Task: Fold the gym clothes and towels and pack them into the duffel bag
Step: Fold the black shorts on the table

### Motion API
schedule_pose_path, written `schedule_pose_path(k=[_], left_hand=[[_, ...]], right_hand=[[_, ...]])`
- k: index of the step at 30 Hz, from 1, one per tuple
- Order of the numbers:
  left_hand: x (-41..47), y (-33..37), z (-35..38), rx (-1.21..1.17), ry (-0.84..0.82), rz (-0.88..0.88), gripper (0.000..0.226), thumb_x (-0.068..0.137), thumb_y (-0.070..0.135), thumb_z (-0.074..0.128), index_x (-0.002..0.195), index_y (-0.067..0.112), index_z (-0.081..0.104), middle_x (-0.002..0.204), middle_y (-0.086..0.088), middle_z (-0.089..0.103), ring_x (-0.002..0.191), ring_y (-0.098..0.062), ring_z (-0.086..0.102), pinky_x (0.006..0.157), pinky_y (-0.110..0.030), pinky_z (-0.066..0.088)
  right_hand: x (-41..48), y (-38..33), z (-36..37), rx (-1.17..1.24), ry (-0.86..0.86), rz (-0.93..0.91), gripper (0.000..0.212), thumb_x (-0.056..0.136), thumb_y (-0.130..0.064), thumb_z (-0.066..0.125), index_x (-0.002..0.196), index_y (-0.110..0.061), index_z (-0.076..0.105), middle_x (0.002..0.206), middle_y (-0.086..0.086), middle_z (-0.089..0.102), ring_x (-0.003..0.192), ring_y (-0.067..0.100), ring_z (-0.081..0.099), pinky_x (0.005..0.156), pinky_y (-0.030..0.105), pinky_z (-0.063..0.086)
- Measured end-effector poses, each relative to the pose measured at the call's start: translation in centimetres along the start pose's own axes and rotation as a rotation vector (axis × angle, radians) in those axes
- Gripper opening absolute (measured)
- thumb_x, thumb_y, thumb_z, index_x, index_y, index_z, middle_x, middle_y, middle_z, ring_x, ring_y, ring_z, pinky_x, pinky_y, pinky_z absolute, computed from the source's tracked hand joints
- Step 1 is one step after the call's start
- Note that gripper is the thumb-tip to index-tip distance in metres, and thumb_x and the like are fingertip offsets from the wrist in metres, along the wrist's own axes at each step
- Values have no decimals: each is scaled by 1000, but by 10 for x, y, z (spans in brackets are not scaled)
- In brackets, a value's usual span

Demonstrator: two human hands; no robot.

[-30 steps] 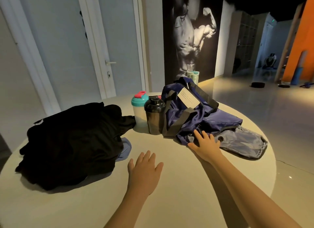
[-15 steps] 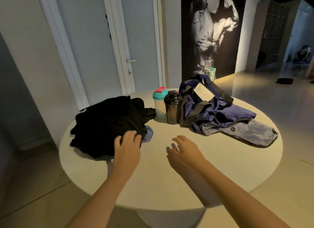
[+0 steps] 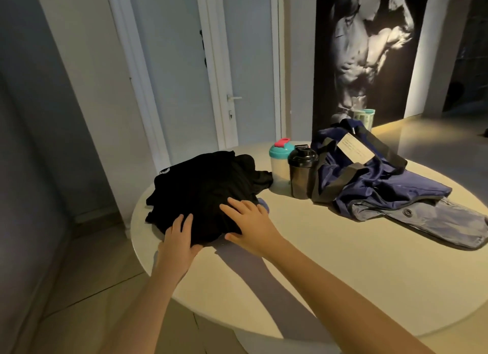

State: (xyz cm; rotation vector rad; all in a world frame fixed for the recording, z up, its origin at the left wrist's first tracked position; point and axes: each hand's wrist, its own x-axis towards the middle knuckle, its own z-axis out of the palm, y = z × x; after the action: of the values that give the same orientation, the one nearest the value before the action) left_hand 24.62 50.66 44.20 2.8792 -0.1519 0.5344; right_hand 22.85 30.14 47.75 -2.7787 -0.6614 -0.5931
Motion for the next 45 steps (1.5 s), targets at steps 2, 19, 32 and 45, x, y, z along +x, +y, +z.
schedule_pose_path(k=[2,19,32,45], left_hand=[[1,-11,4,-21,48,33,71,84,19,68,145,10,32,146,-15,36,126,-35,42,90,-46,50],[27,-45,-11,0,45,151,57,79,14,72,132,13,50,115,-7,59,106,-25,53,88,-37,49],[22,-5,-123,-783,-414,-16,20,96,40,49,105,30,64,108,8,66,102,-8,62,91,-28,49],[-33,60,-57,-35,-174,367,33,87,43,62,110,20,66,107,3,57,106,-18,51,91,-37,41]], right_hand=[[11,-6,12,-36,-25,-14,68,90,-39,56,148,-28,23,157,0,18,141,27,18,112,50,15],[35,5,41,-242,-2,-37,54,53,-18,89,103,-16,67,91,10,65,74,31,62,52,35,50],[22,32,-59,132,-4,48,32,98,-26,45,128,-19,53,121,4,61,109,23,56,92,33,46],[-58,65,-55,-59,-253,195,27,92,-24,52,118,-20,55,116,6,61,105,27,56,86,36,47]])
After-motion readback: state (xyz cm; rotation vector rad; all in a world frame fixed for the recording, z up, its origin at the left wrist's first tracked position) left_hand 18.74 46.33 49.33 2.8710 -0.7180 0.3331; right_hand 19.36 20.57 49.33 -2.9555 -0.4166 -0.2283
